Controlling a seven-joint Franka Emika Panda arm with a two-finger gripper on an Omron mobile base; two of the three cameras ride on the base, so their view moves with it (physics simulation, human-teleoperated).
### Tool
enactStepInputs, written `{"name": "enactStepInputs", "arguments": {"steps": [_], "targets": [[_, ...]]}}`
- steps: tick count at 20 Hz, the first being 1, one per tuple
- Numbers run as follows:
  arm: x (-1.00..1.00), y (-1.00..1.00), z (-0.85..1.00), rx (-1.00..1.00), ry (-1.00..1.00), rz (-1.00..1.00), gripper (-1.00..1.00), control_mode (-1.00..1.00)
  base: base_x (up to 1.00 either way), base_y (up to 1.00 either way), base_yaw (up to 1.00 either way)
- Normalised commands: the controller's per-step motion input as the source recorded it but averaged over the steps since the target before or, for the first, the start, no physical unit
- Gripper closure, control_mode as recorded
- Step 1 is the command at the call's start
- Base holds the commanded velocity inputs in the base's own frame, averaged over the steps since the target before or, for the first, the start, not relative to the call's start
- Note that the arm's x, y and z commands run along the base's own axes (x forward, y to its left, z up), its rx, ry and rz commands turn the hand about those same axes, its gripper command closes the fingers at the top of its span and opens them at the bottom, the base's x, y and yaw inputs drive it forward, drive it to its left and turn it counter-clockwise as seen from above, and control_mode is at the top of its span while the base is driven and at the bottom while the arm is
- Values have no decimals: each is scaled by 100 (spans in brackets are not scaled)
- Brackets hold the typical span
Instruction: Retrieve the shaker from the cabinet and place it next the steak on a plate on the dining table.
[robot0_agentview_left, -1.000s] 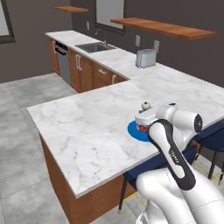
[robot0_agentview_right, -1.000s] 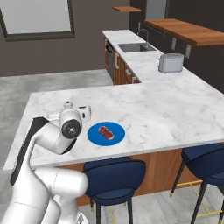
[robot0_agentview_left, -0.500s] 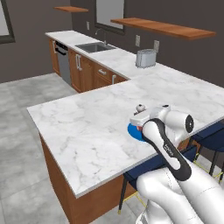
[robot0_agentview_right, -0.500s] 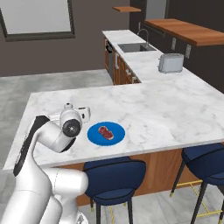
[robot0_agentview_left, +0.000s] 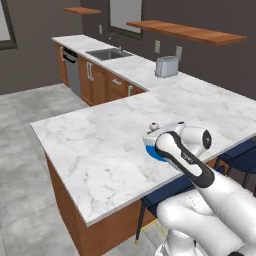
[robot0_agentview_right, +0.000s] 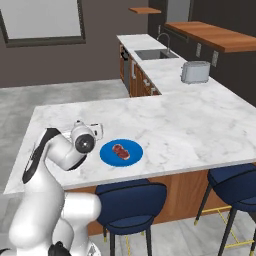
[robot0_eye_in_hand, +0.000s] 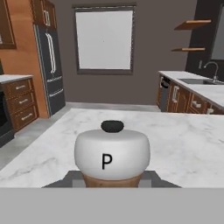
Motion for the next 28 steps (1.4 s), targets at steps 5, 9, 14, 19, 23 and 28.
{"name": "enactStepInputs", "arguments": {"steps": [5,9,14,19,23,28], "targets": [[21,17,-57,0,-2,1,100,-100,0,0,0],[7,5,-63,0,-8,0,100,-100,0,0,0],[0,9,-63,0,-6,0,100,-100,0,0,0],[0,20,-50,2,0,0,100,-100,0,0,0],[0,15,-41,5,0,0,100,-100,0,0,0],[0,2,-29,6,0,0,100,-100,0,0,0]]}}
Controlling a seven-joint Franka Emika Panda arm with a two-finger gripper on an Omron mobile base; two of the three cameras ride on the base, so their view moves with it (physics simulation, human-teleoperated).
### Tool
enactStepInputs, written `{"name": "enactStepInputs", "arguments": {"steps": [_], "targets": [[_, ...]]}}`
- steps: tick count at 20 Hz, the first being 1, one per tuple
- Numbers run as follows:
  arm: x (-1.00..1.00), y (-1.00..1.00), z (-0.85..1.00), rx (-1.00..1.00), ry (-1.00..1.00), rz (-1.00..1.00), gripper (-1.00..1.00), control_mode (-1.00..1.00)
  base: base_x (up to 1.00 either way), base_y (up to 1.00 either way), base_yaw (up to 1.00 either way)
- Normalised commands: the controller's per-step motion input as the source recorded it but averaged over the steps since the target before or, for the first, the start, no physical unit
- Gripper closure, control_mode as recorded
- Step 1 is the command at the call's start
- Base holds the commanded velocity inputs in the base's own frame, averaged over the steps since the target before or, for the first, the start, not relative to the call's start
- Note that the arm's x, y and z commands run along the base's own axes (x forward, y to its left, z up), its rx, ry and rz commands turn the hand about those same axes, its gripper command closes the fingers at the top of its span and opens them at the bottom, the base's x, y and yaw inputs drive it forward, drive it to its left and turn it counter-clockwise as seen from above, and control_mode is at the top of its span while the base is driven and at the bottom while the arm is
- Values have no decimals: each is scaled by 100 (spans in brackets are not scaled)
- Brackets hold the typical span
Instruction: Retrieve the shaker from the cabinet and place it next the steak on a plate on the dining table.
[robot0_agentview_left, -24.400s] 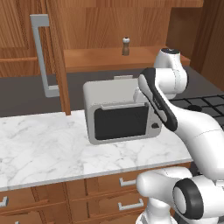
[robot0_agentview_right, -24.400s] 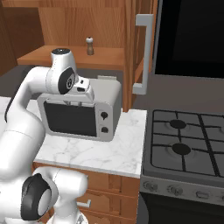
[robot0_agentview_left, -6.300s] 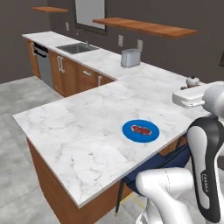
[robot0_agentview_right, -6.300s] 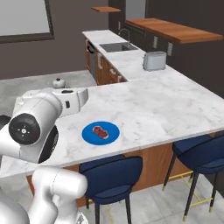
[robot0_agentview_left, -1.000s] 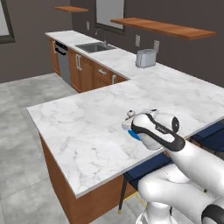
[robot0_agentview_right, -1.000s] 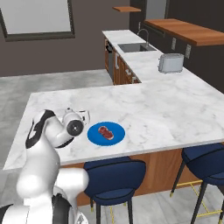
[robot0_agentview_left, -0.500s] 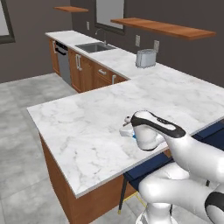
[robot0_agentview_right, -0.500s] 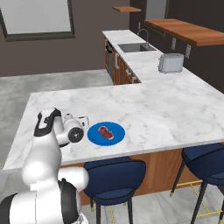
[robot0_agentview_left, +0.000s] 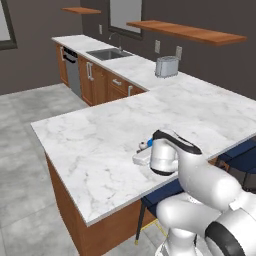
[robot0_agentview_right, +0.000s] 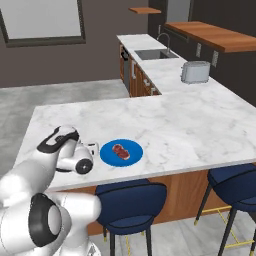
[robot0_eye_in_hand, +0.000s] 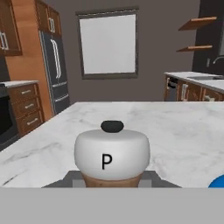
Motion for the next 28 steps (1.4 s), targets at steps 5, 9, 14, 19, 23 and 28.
{"name": "enactStepInputs", "arguments": {"steps": [5,9,14,19,23,28], "targets": [[3,-9,-21,1,-1,0,100,-100,0,0,0],[15,-20,-10,0,0,0,100,-100,0,0,0],[10,-34,-3,0,0,0,100,-100,0,0,0],[8,-20,-9,0,0,2,100,-100,0,0,0],[10,0,-30,0,0,5,100,-100,0,0,0],[12,0,-37,0,-1,5,100,-100,0,0,0]]}}
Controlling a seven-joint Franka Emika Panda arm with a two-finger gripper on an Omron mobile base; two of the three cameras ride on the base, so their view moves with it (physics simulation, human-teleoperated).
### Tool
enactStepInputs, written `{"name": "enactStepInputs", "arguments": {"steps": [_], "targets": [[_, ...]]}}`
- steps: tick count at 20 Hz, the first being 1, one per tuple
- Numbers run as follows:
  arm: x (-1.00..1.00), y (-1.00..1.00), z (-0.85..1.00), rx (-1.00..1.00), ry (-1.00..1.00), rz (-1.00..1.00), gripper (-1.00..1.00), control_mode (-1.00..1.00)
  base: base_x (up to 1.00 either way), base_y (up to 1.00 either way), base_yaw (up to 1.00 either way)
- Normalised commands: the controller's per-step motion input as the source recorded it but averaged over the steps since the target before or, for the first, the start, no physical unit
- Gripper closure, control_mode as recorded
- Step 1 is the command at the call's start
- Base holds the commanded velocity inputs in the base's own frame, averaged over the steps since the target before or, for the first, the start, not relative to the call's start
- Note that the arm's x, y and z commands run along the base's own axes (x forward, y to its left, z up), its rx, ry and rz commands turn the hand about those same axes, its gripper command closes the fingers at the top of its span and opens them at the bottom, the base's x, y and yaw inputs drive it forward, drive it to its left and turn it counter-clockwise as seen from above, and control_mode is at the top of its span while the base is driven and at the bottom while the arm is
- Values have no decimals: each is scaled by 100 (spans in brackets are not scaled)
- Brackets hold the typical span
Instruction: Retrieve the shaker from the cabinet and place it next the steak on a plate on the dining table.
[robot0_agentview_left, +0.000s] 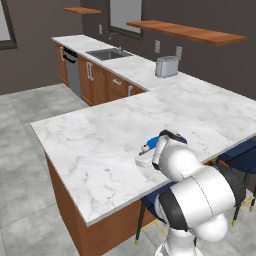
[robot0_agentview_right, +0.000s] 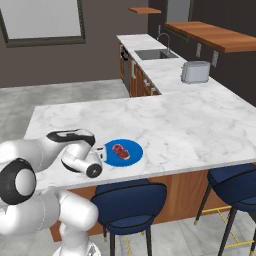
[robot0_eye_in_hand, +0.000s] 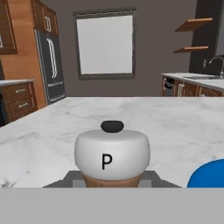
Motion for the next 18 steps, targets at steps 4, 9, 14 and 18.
{"name": "enactStepInputs", "arguments": {"steps": [4,9,14,18], "targets": [[16,0,-31,0,-4,4,100,-100,0,0,0],[18,0,-25,0,-6,4,100,-100,0,0,0],[24,0,-20,0,-6,4,-100,-100,0,0,0],[14,0,-8,0,-3,3,-100,-100,0,0,0]]}}
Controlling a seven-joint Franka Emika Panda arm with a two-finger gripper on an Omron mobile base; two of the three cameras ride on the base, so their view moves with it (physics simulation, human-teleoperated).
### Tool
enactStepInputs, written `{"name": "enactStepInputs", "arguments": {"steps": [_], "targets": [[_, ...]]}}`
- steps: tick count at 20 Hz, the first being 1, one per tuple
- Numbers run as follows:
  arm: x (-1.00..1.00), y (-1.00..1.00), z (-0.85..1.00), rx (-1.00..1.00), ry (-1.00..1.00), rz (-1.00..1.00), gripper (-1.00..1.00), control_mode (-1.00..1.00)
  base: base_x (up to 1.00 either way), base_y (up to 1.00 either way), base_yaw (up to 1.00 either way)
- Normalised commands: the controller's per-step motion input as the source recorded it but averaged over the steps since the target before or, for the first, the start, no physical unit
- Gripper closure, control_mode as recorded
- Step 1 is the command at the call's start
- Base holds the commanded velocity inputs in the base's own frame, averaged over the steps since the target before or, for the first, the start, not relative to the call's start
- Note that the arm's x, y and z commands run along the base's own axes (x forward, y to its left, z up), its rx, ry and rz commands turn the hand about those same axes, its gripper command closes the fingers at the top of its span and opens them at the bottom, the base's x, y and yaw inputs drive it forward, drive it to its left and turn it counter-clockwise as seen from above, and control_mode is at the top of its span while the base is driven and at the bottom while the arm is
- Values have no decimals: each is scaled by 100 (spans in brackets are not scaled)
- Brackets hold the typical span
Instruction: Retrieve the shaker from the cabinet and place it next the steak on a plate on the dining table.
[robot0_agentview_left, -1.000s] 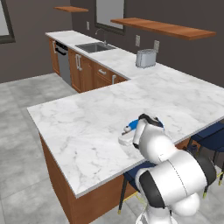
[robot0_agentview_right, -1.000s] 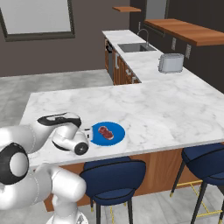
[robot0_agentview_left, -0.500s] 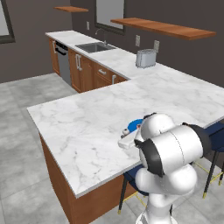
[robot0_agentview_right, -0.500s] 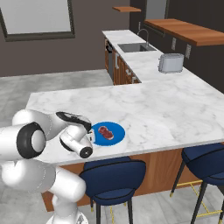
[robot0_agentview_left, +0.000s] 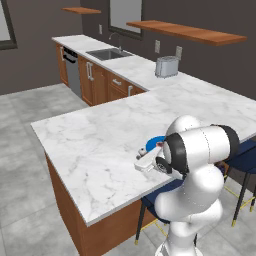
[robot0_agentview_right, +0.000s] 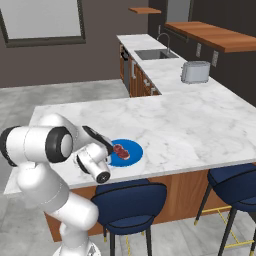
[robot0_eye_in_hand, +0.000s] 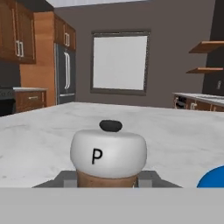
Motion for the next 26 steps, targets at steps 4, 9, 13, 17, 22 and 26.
{"name": "enactStepInputs", "arguments": {"steps": [4,9,13,17,22,26], "targets": [[0,0,0,0,-4,3,-100,-100,0,0,0],[-1,-9,5,0,-3,1,-100,-100,0,0,0],[-16,-17,35,0,-4,1,-100,-100,0,0,0],[-25,-3,68,-8,-8,7,-100,-100,0,0,0],[-33,0,93,-13,-2,10,-100,-100,0,0,0],[-58,0,100,-15,0,13,-100,-100,0,0,0]]}}
